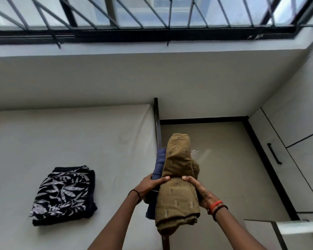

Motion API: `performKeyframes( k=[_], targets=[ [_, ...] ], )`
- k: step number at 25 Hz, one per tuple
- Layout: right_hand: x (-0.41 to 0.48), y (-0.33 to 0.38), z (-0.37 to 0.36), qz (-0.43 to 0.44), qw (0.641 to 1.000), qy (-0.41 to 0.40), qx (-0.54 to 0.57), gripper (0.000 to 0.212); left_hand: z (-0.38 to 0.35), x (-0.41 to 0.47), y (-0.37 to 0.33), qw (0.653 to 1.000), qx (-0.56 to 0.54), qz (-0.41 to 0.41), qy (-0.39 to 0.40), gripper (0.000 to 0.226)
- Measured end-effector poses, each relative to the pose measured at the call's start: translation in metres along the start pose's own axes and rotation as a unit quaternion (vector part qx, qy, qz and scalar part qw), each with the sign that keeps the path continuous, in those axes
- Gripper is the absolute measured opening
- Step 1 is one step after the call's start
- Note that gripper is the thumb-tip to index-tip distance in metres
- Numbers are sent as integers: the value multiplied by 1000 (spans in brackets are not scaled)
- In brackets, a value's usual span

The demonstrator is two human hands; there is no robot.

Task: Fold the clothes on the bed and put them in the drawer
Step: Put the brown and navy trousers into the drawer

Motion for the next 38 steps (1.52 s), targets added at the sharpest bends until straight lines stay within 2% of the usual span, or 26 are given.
performKeyframes(
  k=[3, 6, 11, 15, 17, 20, 25, 28, 31, 35, 38],
  targets=[
    [-22, 7, 34, 12, 1000, -16, 12, 95, -36, 0, -15, 1000, 18, -5, 8, 69],
    [-41, 10, 63, 27, 998, -40, 49, 78, -69, 2, -34, 999, 41, -5, 19, 48],
    [-70, 8, 111, 58, 989, -87, 107, 71, -119, 14, -58, 994, 102, -18, 35, 64],
    [-95, 8, 135, 86, 979, -122, 138, 55, -154, 20, -74, 989, 136, -23, 58, 44],
    [-110, 2, 150, 101, 971, -147, 159, 60, -174, 22, -79, 984, 161, -25, 68, 38],
    [-127, -8, 168, 106, 964, -165, 180, 70, -200, 23, -80, 979, 185, -15, 85, 54],
    [-158, -23, 198, 130, 941, -197, 242, 48, -249, 10, -92, 967, 227, -17, 116, 53],
    [-175, -31, 222, 147, 925, -219, 273, 52, -283, 5, -100, 961, 238, -37, 133, 55],
    [-198, -38, 251, 163, 910, -246, 290, 58, -325, 0, -104, 951, 262, -41, 157, 50],
    [-236, -66, 308, 174, 890, -286, 310, 70, -400, -10, -99, 937, 293, -41, 187, 32],
    [-273, -96, 355, 180, 872, -299, 344, 64, -469, -17, -85, 923, 318, -48, 210, 32]
  ],
)
Point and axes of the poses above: each hand's wrist, its own x-axis towards the middle knuckle, its own z-axis out of the back of the hand, y = z × x, the point moved 9 cm from there along x, towards the middle knuckle, and after that the axes turned 6 degrees about z, right-handed, at the moved point
